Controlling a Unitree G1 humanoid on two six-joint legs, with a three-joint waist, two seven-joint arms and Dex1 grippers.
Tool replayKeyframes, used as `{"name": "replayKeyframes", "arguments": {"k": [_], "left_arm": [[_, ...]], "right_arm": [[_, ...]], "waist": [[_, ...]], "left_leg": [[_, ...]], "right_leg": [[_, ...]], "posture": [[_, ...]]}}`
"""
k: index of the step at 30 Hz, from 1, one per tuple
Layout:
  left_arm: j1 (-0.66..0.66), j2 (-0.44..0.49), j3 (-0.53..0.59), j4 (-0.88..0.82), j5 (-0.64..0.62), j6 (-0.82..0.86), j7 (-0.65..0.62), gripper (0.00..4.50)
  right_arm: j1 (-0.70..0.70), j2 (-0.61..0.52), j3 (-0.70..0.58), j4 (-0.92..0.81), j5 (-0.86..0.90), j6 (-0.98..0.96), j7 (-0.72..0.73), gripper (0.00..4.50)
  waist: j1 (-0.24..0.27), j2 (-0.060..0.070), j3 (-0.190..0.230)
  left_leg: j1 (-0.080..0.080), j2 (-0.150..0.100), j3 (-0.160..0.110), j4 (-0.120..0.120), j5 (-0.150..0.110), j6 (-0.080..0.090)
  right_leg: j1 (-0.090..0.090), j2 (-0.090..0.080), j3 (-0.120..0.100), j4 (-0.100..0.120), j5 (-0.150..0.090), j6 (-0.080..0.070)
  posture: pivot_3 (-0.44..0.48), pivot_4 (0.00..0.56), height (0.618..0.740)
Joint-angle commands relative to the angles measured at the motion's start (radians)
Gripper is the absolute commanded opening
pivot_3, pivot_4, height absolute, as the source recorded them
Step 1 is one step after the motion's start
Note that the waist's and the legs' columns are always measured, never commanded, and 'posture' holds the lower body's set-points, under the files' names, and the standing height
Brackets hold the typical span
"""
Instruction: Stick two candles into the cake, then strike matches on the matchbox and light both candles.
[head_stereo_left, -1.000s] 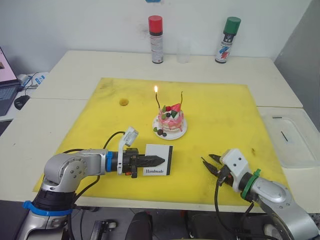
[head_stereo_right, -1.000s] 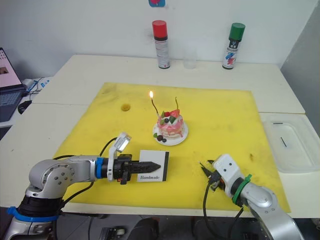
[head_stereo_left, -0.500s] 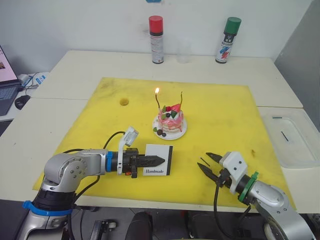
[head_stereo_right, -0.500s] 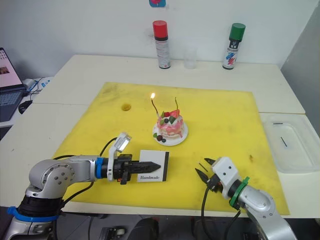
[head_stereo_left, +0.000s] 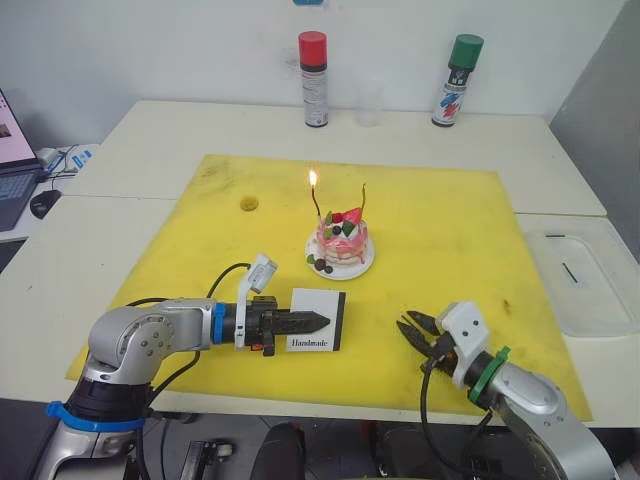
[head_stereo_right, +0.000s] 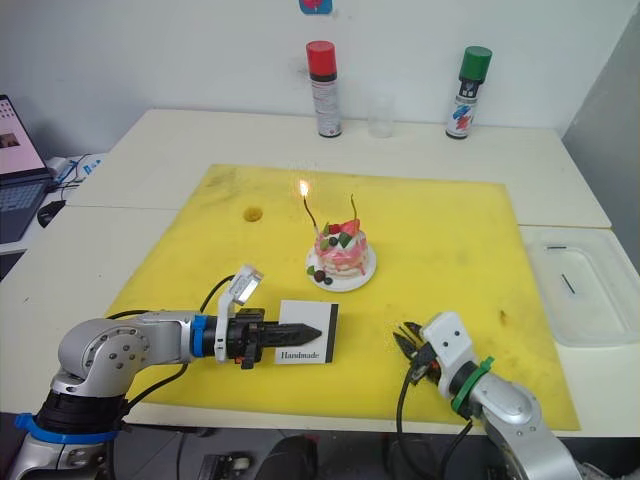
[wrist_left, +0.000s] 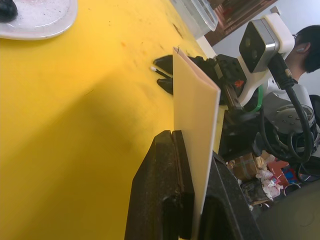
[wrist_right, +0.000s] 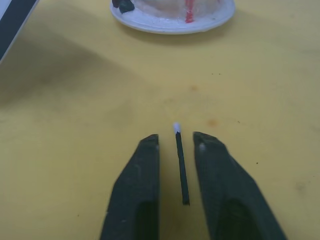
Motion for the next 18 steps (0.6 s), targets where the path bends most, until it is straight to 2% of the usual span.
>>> {"name": "replayKeyframes", "arguments": {"k": [1,11,18], "left_arm": [[-0.012,-0.005,-0.002,-0.021,-0.02,0.004,-0.006,0.0],[-0.013,-0.005,-0.001,-0.028,-0.027,0.017,-0.018,0.0],[-0.076,-0.037,0.003,0.028,-0.076,0.076,-0.033,0.0]], "right_arm": [[0.008,-0.012,-0.01,-0.014,-0.013,-0.015,-0.001,0.02],[-0.038,-0.004,-0.025,-0.079,0.024,0.009,0.002,0.02],[-0.249,-0.122,-0.026,-0.225,0.077,0.098,0.102,0.02]], "waist": [[0.0,0.0,0.0],[0.0,0.0,0.0],[0.001,0.0,0.0]], "left_leg": [[0.0,0.0,0.0,0.0,0.0,0.0],[0.0,0.0,0.0,0.0,0.0,0.0],[0.0,0.0,-0.001,0.001,0.0,0.0]], "right_leg": [[0.0,0.0,0.0,0.0,0.0,0.0],[0.0,0.0,0.0,0.0,0.0,0.0],[0.0,0.0,-0.001,0.001,0.0,0.0]], "posture": [[0.0,0.15,0.724],[0.0,0.15,0.724],[0.0,0.15,0.724]]}}
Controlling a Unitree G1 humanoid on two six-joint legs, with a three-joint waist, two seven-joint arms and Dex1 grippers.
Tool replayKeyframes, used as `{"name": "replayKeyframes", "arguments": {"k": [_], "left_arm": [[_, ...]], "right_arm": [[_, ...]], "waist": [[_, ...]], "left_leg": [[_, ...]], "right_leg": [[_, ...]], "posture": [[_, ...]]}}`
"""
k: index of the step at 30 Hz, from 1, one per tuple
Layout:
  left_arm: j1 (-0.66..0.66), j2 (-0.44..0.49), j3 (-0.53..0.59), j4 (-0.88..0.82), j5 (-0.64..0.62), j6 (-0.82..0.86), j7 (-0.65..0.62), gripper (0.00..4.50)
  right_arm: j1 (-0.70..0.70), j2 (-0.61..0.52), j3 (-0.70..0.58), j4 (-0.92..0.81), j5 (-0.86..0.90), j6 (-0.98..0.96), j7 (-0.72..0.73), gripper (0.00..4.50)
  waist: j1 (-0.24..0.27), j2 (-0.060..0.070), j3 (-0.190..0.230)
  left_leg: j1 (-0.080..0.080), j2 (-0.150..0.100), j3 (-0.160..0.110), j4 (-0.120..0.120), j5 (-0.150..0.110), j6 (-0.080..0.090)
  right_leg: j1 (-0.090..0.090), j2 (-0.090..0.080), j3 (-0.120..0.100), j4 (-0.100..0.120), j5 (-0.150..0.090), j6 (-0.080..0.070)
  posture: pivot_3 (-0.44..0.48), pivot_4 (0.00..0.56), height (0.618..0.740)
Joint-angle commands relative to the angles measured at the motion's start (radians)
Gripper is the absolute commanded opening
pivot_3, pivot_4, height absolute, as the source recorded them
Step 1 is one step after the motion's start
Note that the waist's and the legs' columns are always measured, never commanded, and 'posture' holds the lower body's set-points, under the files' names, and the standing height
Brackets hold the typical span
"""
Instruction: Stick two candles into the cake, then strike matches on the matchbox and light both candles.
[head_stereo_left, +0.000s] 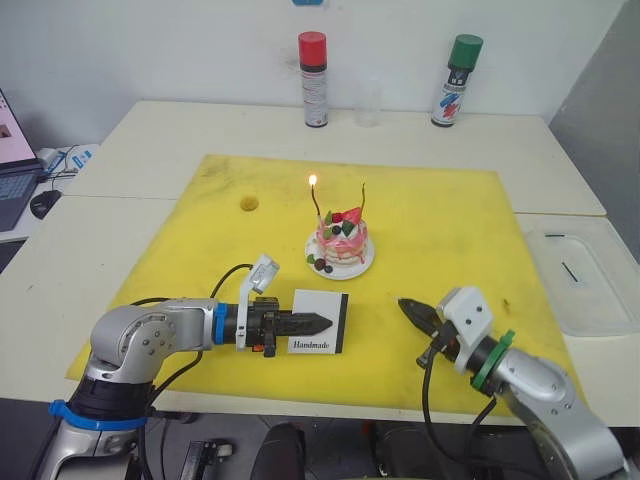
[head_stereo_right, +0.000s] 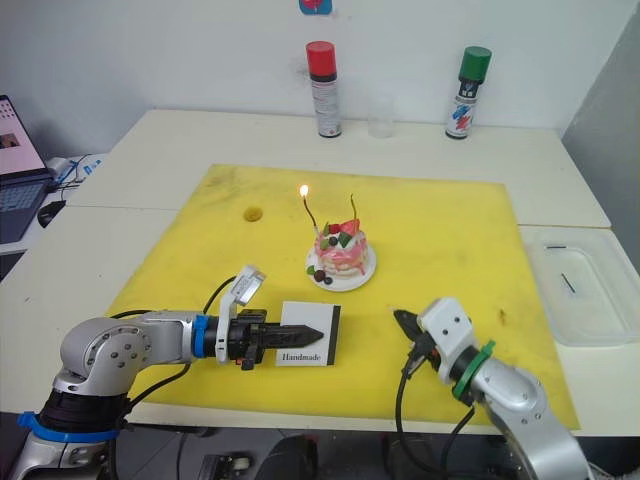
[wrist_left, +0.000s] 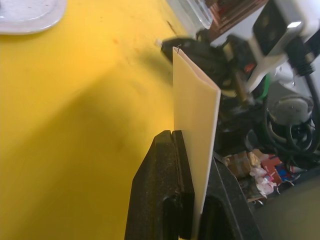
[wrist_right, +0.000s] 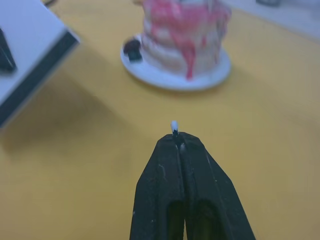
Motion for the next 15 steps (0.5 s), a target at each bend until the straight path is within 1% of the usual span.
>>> {"name": "replayKeyframes", "arguments": {"k": [1,6,11,15], "left_arm": [[-0.049,-0.028,0.014,0.03,-0.061,0.045,-0.009,0.0],[-0.079,-0.044,-0.001,0.057,-0.061,0.055,-0.009,0.0],[-0.085,-0.047,-0.004,0.066,-0.056,0.053,-0.01,0.0],[-0.079,-0.047,-0.007,0.053,-0.053,0.047,-0.008,0.0]], "right_arm": [[-0.095,-0.066,0.002,-0.086,0.034,0.03,0.071,0.02],[-0.189,-0.129,0.047,-0.071,0.031,0.026,0.13,0.02],[-0.201,-0.168,0.085,-0.066,0.008,-0.006,0.165,0.02],[-0.197,-0.159,0.109,-0.065,-0.025,0.002,0.137,0.02]], "waist": [[0.001,0.0,0.0],[0.001,0.0,0.0],[0.007,0.0,0.0],[0.009,0.0,0.0]], "left_leg": [[0.0,0.0,0.0,0.0,0.0,0.0],[-0.001,0.0,-0.001,0.0,0.0,0.0],[-0.001,-0.001,-0.001,0.0,0.0,0.0],[-0.001,0.0,-0.001,0.0,0.0,0.0]], "right_leg": [[0.0,0.0,0.0,0.0,0.0,0.0],[0.0,0.0,-0.001,0.0,0.0,-0.002],[0.0,0.0,-0.001,-0.001,0.0,-0.003],[0.0,0.0,-0.001,-0.001,0.0,-0.002]], "posture": [[0.0,0.15,0.724],[0.0,0.15,0.724],[0.0,0.15,0.724],[0.0,0.15,0.724]]}}
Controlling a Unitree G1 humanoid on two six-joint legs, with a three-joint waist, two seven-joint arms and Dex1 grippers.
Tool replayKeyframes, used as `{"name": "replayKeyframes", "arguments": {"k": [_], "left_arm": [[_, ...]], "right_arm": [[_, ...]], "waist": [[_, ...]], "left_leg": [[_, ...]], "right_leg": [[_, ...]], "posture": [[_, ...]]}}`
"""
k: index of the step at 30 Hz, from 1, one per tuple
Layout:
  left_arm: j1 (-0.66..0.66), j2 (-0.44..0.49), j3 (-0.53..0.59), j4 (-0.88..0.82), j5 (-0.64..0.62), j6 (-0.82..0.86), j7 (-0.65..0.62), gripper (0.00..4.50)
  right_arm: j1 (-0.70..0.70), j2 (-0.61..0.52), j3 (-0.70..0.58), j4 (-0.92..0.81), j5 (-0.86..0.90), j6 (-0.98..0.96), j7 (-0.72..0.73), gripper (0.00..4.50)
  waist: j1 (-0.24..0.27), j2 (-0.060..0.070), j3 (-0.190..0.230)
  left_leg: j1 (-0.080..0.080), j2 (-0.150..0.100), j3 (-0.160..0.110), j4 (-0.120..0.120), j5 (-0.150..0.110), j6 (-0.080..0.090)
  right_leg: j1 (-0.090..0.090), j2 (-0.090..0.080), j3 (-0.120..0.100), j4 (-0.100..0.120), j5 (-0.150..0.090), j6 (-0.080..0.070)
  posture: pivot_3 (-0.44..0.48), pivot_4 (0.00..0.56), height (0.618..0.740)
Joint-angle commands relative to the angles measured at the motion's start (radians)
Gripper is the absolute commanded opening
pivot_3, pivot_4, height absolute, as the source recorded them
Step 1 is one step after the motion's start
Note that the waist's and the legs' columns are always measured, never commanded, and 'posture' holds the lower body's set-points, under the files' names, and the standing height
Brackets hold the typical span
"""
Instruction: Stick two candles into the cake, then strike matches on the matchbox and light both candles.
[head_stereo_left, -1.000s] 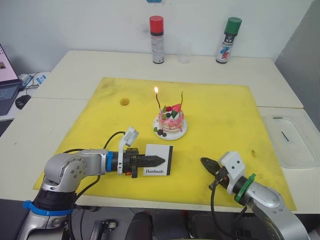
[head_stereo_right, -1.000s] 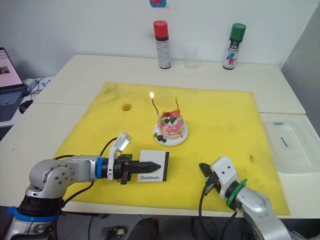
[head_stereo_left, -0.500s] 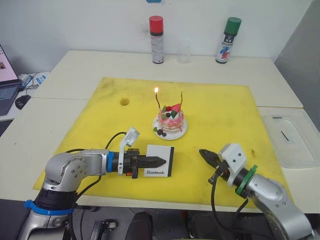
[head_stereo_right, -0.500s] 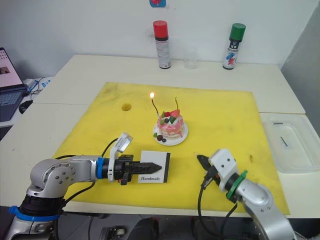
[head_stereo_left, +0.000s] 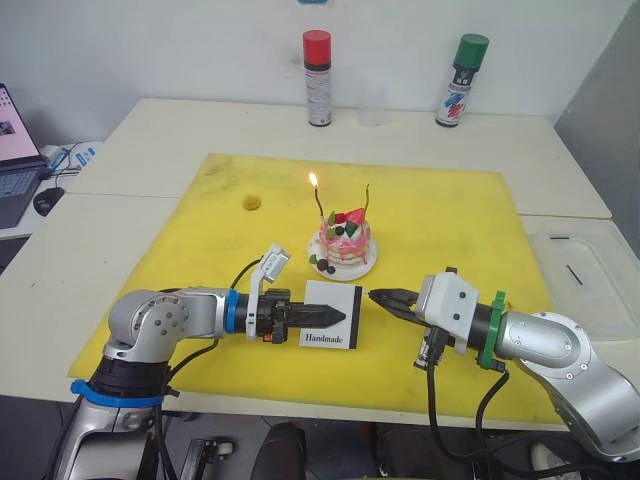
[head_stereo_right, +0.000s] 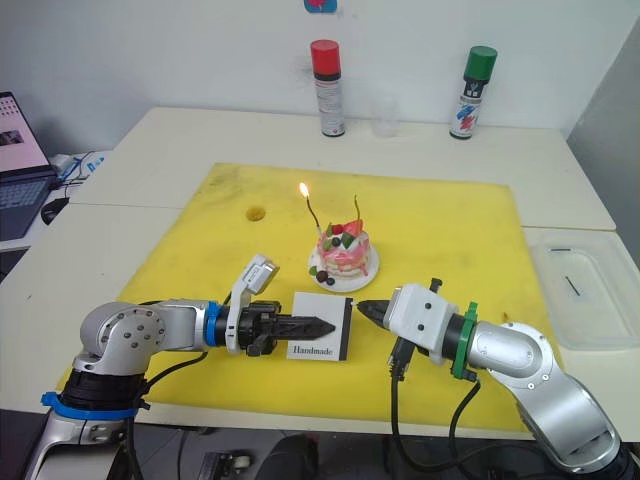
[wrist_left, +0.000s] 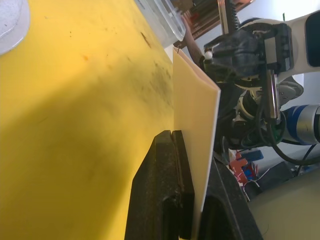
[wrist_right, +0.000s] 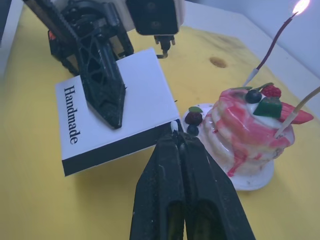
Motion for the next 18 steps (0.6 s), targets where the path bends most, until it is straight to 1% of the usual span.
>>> {"name": "replayKeyframes", "arguments": {"k": [1,18], "left_arm": [[-0.007,0.0,0.004,-0.027,-0.01,-0.011,-0.007,0.0],[0.002,0.003,-0.001,-0.049,-0.013,-0.014,-0.013,0.0]], "right_arm": [[-0.004,0.007,0.01,-0.021,-0.027,-0.015,-0.017,0.02],[0.006,0.031,0.055,-0.015,-0.084,0.002,-0.022,0.02]], "waist": [[0.0,0.0,0.0],[0.001,0.0,0.0]], "left_leg": [[0.0,0.0,0.0,0.0,0.0,0.0],[0.0,0.0,0.0,0.0,0.0,0.0]], "right_leg": [[0.0,0.0,0.0,0.0,0.0,0.0],[0.0,0.0,0.0,0.0,0.0,0.0]], "posture": [[0.0,0.15,0.724],[0.0,0.15,0.724]]}}
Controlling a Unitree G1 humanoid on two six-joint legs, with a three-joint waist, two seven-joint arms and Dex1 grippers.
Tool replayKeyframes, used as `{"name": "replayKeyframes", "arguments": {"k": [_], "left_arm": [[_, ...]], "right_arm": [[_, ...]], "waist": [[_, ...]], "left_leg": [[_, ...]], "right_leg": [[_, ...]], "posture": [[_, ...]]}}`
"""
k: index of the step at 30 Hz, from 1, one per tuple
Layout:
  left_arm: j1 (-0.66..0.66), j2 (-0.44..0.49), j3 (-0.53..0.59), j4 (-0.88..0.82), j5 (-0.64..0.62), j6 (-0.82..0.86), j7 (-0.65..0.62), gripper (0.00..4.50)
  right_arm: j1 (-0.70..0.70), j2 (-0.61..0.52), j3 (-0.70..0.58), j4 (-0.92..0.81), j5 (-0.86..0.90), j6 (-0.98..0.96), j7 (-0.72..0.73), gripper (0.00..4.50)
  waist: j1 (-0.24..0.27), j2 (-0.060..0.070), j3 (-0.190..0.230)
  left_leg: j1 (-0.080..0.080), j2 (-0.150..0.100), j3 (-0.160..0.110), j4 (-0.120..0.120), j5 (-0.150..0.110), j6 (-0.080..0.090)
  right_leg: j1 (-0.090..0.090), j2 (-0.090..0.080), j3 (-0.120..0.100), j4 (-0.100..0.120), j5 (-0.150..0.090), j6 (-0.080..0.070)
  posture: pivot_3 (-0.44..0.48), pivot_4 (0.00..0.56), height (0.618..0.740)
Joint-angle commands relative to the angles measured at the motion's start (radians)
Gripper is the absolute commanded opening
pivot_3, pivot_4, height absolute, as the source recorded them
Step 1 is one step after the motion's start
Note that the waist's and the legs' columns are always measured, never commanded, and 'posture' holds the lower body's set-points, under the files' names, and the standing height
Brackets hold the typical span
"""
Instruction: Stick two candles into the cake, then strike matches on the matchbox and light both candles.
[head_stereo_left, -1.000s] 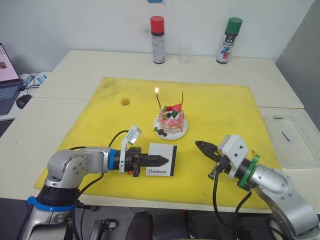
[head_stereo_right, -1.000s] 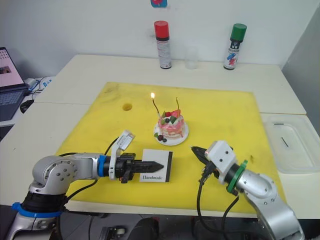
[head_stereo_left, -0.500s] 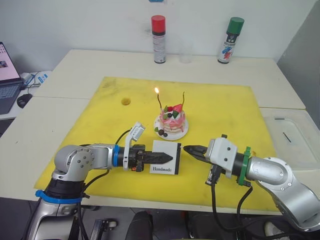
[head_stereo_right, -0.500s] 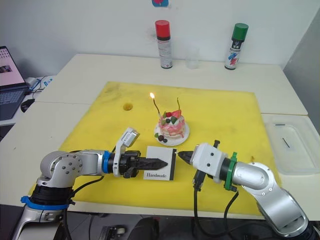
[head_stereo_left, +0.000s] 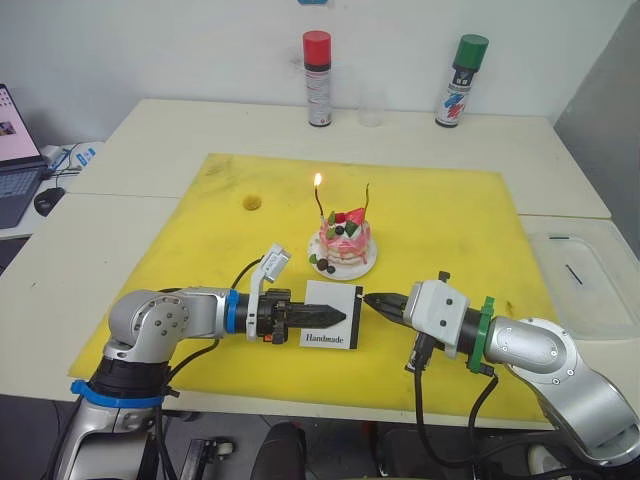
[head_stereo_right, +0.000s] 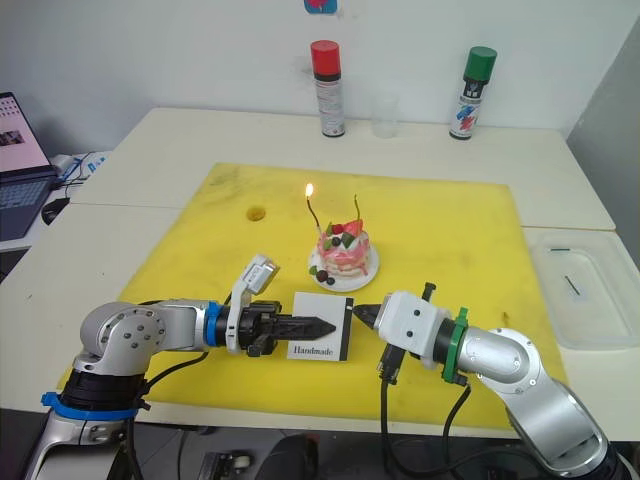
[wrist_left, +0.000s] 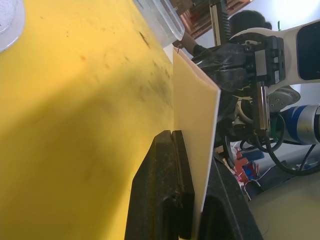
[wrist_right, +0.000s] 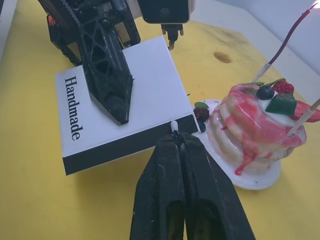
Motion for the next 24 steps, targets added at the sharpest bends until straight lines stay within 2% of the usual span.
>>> {"name": "replayKeyframes", "arguments": {"k": [1,10,15,18,24], "left_arm": [[0.003,0.005,-0.003,-0.047,-0.014,-0.012,-0.016,0.0],[0.016,0.016,-0.024,-0.077,-0.018,-0.016,-0.047,0.0],[0.034,0.028,-0.029,-0.096,-0.02,-0.021,-0.051,0.0],[0.046,0.04,-0.019,-0.093,-0.019,-0.022,-0.048,0.0],[0.038,0.033,-0.016,-0.083,-0.02,-0.029,-0.036,0.0]], "right_arm": [[-0.001,0.005,0.009,-0.014,-0.014,0.005,-0.01,0.02],[-0.024,0.029,0.027,0.003,-0.064,0.045,-0.05,0.02],[-0.1,0.117,-0.077,0.031,-0.102,0.089,-0.173,0.02],[-0.146,0.133,-0.118,0.02,-0.079,0.113,-0.173,0.02],[-0.162,0.137,-0.097,0.003,-0.07,0.121,-0.159,0.02]], "waist": [[0.0,0.0,0.0],[0.0,0.0,0.0],[0.001,0.0,0.0],[0.001,0.0,0.0],[0.005,0.0,0.0]], "left_leg": [[0.0,0.0,0.0,0.0,0.0,0.0],[0.0,0.0,0.0,0.0,0.0,0.0],[0.0,0.0,0.0,0.0,0.0,0.0],[0.0,0.0,0.0,0.0,0.0,0.0],[0.0,0.0,0.0,-0.001,0.0,0.0]], "right_leg": [[0.0,0.0,0.0,0.0,0.0,0.0],[0.0,0.0,0.0,0.0,0.0,0.0],[0.0,0.0,0.0,0.0,0.0,0.0],[0.0,0.0,0.0,0.0,0.0,0.0],[0.0,0.0,0.0,0.0,0.002,-0.005]], "posture": [[0.0,0.15,0.724],[0.0,0.15,0.724],[0.0,0.15,0.724],[0.0,0.15,0.724],[0.0,0.15,0.724]]}}
